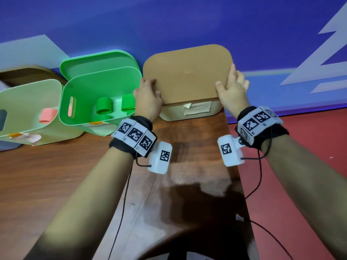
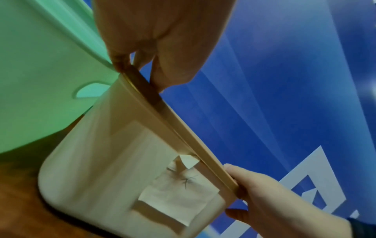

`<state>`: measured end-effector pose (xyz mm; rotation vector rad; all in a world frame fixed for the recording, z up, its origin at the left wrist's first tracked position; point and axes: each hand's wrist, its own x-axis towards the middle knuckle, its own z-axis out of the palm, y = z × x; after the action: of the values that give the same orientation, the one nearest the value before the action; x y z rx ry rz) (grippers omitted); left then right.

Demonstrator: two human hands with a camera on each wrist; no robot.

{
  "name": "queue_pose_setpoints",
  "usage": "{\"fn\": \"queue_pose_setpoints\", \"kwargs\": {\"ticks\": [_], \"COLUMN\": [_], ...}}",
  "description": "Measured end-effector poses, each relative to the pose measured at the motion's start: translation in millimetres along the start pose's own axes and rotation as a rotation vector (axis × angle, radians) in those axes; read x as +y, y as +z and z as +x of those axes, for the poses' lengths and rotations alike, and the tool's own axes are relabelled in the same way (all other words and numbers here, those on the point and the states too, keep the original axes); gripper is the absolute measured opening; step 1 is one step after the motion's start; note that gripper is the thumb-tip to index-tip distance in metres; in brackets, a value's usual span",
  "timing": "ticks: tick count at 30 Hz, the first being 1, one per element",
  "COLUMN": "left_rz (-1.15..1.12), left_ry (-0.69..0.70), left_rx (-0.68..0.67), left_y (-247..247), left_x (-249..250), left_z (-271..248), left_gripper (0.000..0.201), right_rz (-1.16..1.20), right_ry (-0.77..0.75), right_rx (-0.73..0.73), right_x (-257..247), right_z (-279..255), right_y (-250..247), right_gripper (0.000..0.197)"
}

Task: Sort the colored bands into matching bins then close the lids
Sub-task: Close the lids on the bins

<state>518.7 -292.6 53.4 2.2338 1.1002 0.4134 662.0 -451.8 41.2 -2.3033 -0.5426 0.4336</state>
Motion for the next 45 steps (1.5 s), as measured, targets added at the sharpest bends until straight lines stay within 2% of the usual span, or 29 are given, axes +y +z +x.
{"fn": "queue_pose_setpoints", "kwargs": {"ticks": [2,4,9,13,15,18,21,23,26,28,30,32,35,37,38,42,45], "left_rz": [0.096,0.073,-0.288,-0.668,-0.626,-0.412,-0.398,-0.469,-0.621,-0.621,-0.451,-0.209,0.192,0.308,0.336,0.447,0.539], "left_ry": [0.01,-0.025,-0.141,-0.354,-0.369,-0.243,-0.212,-0.305,-0.532,-0.584,-0.508,-0.381,-0.056,0.158,0.218,0.238,0.26], "left_rx": [-0.043,-0.064,-0.048,-0.041,-0.046,-0.133,-0.166,-0.165,-0.141,-0.15,-0.224,-0.219,-0.06,-0.041,-0.066,-0.221,-0.232], "left_y": [-2,-4,0,1,0,-1,4,7,11,10,10,8,11,15,19,38,40], "left_x": [3,6,14,18,17,16,16,19,22,22,22,24,28,36,41,42,32], "left_z": [5,9,6,9,12,10,5,2,-2,-3,-1,0,2,3,3,6,7], "left_gripper": [0.043,0.045,0.046,0.046,0.045,0.043,0.041,0.038,0.018,0.009,0.018,0.016,0.049,0.059,0.062,0.063,0.06], "right_rz": [-0.014,0.008,0.092,0.109,0.111,0.101,0.062,0.027,-0.017,-0.025,-0.037,-0.107,-0.241,-0.294,-0.301,-0.319,-0.434], "right_ry": [-0.011,-0.014,0.044,0.056,0.051,0.035,0.007,-0.017,-0.036,-0.042,-0.043,-0.04,-0.084,-0.125,-0.135,-0.13,-0.183], "right_rx": [-0.003,0.001,0.068,0.049,0.061,0.079,0.081,0.092,0.104,0.107,0.111,0.131,0.165,0.149,0.128,0.071,0.11], "right_x": [3,6,18,23,24,26,28,29,30,30,29,26,18,14,13,10,5], "right_z": [1,2,10,10,9,9,7,5,3,1,0,2,10,17,20,24,23], "right_y": [0,0,-13,-19,-17,-16,-15,-14,-15,-15,-15,-17,-23,-24,-23,-19,-20], "right_gripper": [0.063,0.062,0.06,0.061,0.06,0.06,0.06,0.06,0.061,0.061,0.061,0.061,0.057,0.054,0.055,0.057,0.057]}}
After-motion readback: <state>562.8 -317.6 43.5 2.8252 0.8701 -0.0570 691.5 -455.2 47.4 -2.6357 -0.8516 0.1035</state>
